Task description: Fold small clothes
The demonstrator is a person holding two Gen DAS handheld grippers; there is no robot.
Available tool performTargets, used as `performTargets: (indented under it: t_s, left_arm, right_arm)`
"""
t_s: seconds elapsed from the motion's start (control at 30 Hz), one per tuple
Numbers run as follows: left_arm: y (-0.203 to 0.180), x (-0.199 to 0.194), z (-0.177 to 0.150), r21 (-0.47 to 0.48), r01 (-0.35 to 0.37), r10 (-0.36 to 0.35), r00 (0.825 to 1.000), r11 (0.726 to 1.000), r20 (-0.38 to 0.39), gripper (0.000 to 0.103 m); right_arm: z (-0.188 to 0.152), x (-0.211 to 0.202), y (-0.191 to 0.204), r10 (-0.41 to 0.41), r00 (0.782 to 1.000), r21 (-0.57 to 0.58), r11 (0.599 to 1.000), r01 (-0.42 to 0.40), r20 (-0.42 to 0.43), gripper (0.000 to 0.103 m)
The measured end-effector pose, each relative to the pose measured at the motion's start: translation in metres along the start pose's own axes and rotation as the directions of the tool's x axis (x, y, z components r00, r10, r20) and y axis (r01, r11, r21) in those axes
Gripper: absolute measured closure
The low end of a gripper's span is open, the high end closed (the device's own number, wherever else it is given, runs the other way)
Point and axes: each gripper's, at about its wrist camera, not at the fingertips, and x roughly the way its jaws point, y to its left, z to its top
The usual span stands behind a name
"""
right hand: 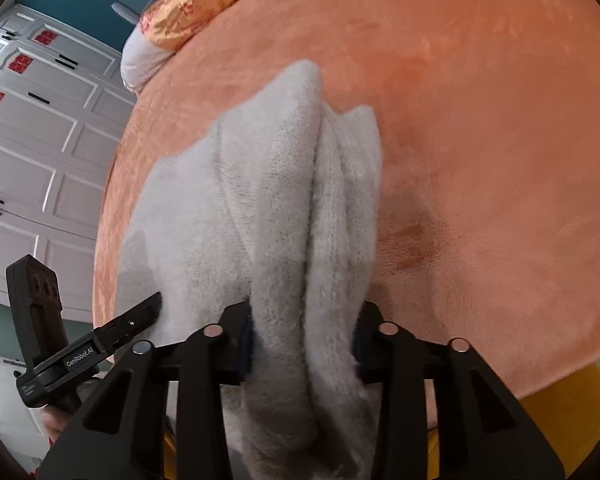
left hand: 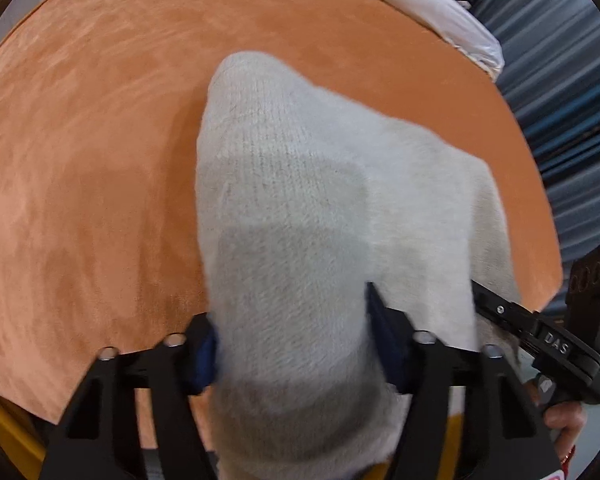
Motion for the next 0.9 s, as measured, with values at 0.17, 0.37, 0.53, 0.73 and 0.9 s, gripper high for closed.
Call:
performTargets:
  t_s: [0.17, 0.37, 0.53, 0.73, 0.9]
  left_arm:
    - [-0.014, -0.051, -0.002, 0.072, 0.097, -0.102, 0.993, 0.993, 0.059, 0.059]
    - [-0.035, -0.138, 0.001, 0.202, 0.151, -0.196, 0.954, 0.968, 0.225, 0.061]
    - [-0.043, -0.220, 0.008, 0.295, 0.166, -0.276, 0.881, 0.941, 0.385, 0.061]
    - [-0.045, -0.321, 0.021, 0.398, 0.117, -0.349, 0.736, 0.910, 0.580, 0.061]
    - [-0.024, -0.365, 0.040, 0.406, 0.068, -0.348, 0.657, 0.911, 0.669, 0.059]
  right_arm:
    - [-0.005, -0.047, 0.034, 0.061, 0.994, -0.042, 0.997, -0.058, 0.087, 0.072]
    - [-0.008, -0.117, 0.100, 0.121, 0.962, -0.202, 0.977, -0.072, 0.243, 0.072]
    - [-0.002, -0.181, 0.157, 0.246, 0.886, -0.334, 0.936, -0.112, 0.393, 0.072]
    - [0.005, -0.239, 0.230, 0.417, 0.760, -0.507, 0.851, -0.135, 0.498, 0.072]
    - [0.023, -0.241, 0.269, 0.493, 0.717, -0.564, 0.808, -0.168, 0.493, 0.072]
